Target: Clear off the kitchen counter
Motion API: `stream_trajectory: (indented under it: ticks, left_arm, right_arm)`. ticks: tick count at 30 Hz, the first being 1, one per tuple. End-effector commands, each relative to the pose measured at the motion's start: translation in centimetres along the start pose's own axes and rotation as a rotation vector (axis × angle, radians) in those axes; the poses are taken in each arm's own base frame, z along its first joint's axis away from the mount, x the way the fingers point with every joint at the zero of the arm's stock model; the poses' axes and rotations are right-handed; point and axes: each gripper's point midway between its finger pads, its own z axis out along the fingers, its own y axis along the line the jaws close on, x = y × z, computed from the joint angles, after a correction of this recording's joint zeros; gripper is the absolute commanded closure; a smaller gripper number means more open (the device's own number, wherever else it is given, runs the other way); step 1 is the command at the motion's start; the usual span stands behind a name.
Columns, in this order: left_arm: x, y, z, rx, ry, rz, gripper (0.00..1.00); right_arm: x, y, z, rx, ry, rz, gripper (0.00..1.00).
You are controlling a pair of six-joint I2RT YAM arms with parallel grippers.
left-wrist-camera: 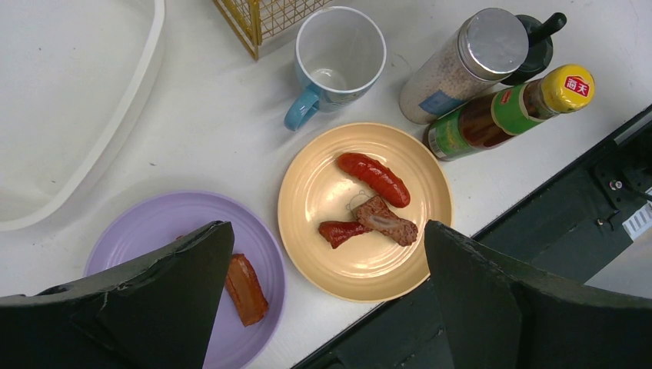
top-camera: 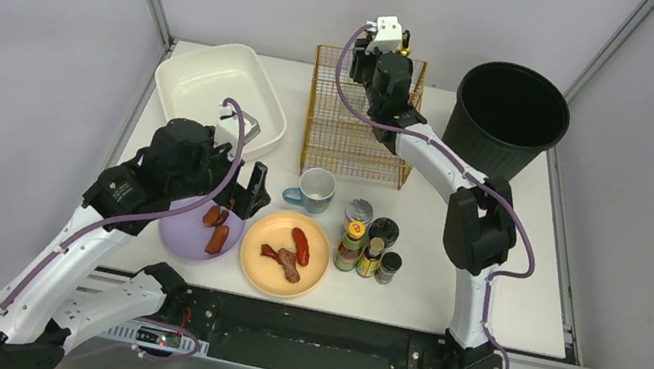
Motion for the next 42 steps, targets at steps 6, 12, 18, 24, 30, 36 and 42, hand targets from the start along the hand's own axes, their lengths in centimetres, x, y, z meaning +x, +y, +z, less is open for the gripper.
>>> stream_trajectory:
  ticks: [6,12,18,24,30,36,42]
  left_arm:
    - [-0.7,-0.6,-0.2,0.028,-0.034,-0.002,0.00]
    - [-1.0,-0.7,-0.3,0.032,-0.036,-0.005,0.00]
    - [-1.4,-0.8,-0.6,0.032,-0.043,-0.010,0.00]
    - [-1.7,-0.7,-1.0,0.020,-0.046,-0.024,0.00]
    - [-1.8,-0.7,-0.7,0.008,-0.039,-0.068,0.01]
    - [-1.7,-0.7,-0.3,0.006,-0.022,-0.104,0.00]
    - [-1.7,-0.7,0.2,-0.002,-0.008,-0.145,0.00]
  right_arm:
    - [-13.1,0.2,-3.4,0.008,-0.256,0.086,0.46]
    - [-15.2,0.6,-5.1,-0.002,-0.269,0.075,0.33]
    - [-16.8,1.7,-8.5,-0.038,-0.243,0.048,0.27]
    - [-17.1,2.5,-14.4,-0.148,-0.130,0.093,0.26]
    - [-13.1,1.4,-20.2,-0.174,0.108,0.094,0.22]
    - [-9.1,0.8,-26.2,-0.226,0.253,0.129,0.21]
    - [-6.0,0.8,-31.6,-0.264,0.456,0.187,0.21]
